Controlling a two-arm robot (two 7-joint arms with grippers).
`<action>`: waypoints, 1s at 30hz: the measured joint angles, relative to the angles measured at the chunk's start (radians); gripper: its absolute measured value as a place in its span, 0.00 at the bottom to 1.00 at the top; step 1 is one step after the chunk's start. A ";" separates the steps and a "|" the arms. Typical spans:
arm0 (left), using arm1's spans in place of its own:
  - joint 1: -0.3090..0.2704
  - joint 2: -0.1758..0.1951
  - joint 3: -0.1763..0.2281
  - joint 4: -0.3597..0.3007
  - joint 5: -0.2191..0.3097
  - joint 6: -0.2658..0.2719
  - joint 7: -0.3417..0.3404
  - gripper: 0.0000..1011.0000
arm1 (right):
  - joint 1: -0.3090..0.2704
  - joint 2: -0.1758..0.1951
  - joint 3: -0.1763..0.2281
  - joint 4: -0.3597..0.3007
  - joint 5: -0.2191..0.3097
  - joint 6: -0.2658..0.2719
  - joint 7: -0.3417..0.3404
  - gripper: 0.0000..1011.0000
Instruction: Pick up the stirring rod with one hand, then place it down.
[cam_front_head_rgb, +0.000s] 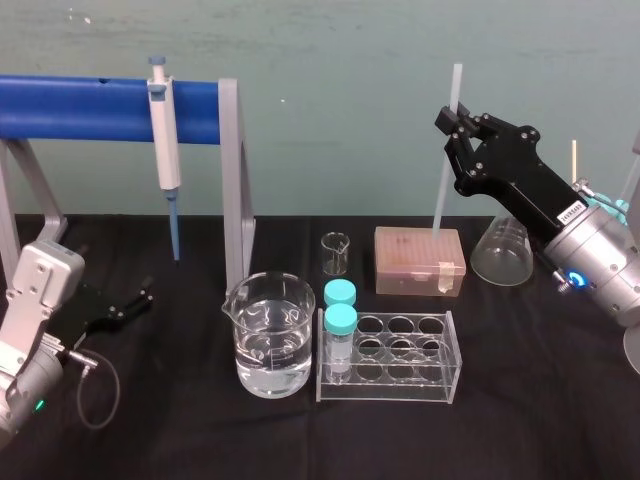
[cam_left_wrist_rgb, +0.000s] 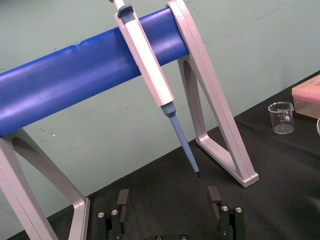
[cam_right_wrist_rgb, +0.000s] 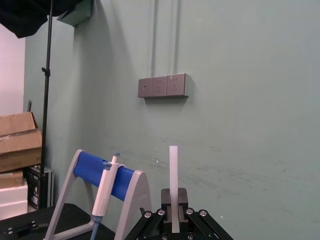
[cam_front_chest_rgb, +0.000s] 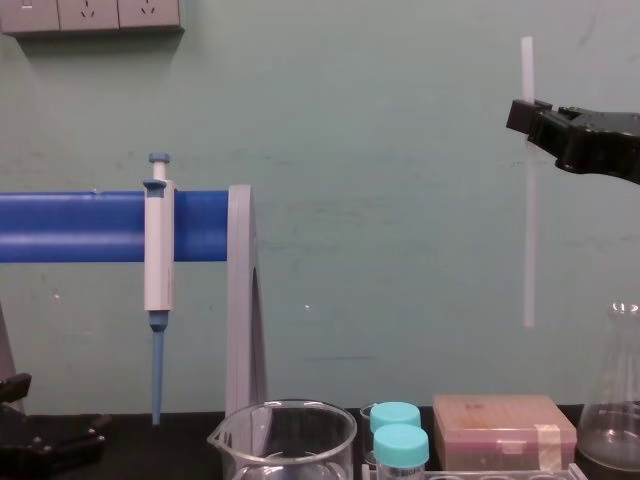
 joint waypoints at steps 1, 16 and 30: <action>0.000 0.000 0.000 0.000 0.000 0.000 0.000 0.99 | 0.000 0.000 0.000 0.000 0.000 0.000 0.000 0.07; 0.000 0.000 0.000 0.000 0.000 0.000 0.000 0.99 | -0.002 -0.002 0.000 0.001 -0.005 0.001 0.001 0.07; 0.000 0.000 0.000 0.000 0.000 0.000 0.000 0.99 | -0.002 -0.003 -0.002 0.001 -0.009 0.001 0.001 0.07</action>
